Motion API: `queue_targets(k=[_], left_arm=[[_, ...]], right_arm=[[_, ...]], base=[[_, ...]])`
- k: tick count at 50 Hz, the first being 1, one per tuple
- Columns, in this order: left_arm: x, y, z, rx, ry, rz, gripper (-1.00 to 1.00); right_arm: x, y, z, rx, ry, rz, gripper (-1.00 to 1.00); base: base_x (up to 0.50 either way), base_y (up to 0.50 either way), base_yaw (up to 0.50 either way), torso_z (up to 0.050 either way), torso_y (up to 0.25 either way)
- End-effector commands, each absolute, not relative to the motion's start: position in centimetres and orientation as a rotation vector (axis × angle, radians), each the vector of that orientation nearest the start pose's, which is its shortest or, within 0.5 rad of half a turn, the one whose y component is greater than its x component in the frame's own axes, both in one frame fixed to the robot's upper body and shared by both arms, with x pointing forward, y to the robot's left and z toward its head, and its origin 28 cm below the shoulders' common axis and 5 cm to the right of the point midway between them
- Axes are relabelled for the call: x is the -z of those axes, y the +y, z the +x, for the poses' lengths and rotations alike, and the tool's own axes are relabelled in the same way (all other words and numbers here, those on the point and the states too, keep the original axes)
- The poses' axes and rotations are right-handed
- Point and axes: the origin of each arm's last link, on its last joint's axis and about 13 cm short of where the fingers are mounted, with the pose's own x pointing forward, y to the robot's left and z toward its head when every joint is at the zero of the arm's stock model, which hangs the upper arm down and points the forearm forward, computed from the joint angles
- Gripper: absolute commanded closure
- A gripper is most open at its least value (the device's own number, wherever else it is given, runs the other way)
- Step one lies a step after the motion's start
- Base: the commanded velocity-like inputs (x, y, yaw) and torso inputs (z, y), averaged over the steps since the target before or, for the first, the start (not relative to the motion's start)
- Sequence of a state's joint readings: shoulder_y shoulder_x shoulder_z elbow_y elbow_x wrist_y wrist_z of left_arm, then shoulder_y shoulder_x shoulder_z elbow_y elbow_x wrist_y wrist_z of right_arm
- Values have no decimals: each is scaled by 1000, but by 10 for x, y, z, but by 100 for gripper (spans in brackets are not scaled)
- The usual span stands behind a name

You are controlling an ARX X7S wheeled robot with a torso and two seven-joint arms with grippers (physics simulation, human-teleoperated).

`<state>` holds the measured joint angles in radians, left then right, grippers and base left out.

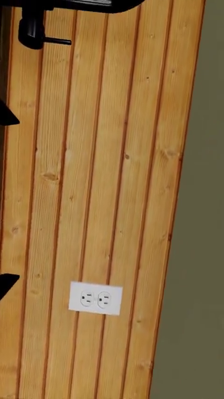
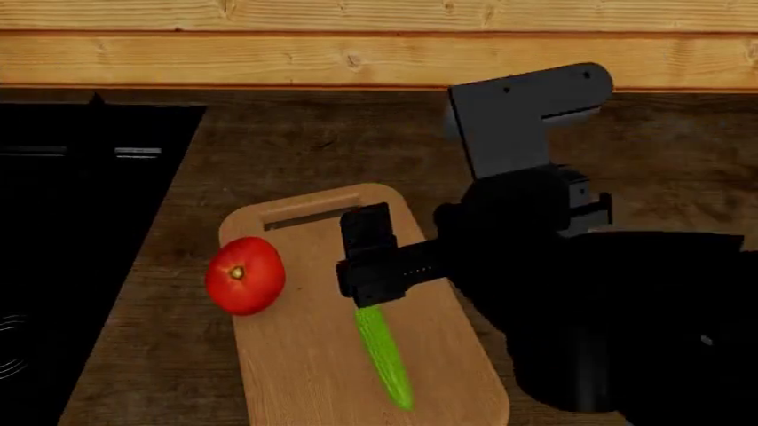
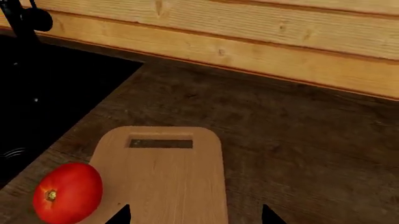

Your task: Pick the vegetables from the sink and place them on the cutting board.

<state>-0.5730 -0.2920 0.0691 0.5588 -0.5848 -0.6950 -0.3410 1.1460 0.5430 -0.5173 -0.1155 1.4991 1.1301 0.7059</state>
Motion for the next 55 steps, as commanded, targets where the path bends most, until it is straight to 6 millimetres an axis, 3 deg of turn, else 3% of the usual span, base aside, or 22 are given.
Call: queue_targets(k=[1,4,7,12,16,22,32,38,55], left_arm=[[-201,215,235,84,-412,-153,-100],[-198,215,234,90,-436,-156,-100],[-200,216,228,93,-452,-151,-100],[-214,216,214,85,-520,-167,-100],[-216,219,207,68,-540,-176,-100],[-233,224,173,61,-634,-192,-100],[-245,227,141,46,-721,-199,-100],[-246,230,134,9,-775,-184,-100],[-255,236,112,2,-880,-222,-100]], right_arm=[[-231,-108,260,-375,-8,39,-100],[-217,-110,253,-371,-80,59,-100],[-217,-110,247,-374,-103,12,-100],[-234,-108,232,-375,-170,51,-100],[-235,-110,223,-340,-206,65,-100],[-243,-107,198,-260,-298,76,-100],[-260,-99,164,-141,-444,60,-100],[-267,-99,151,-74,-590,83,-100],[-268,-103,128,-54,-716,122,-100]], base=[[0,0,0,0,0],[0,0,0,0,0],[0,0,0,0,0],[0,0,0,0,0],[0,0,0,0,0],[0,0,0,0,0],[0,0,0,0,0],[0,0,0,0,0],[0,0,0,0,0]])
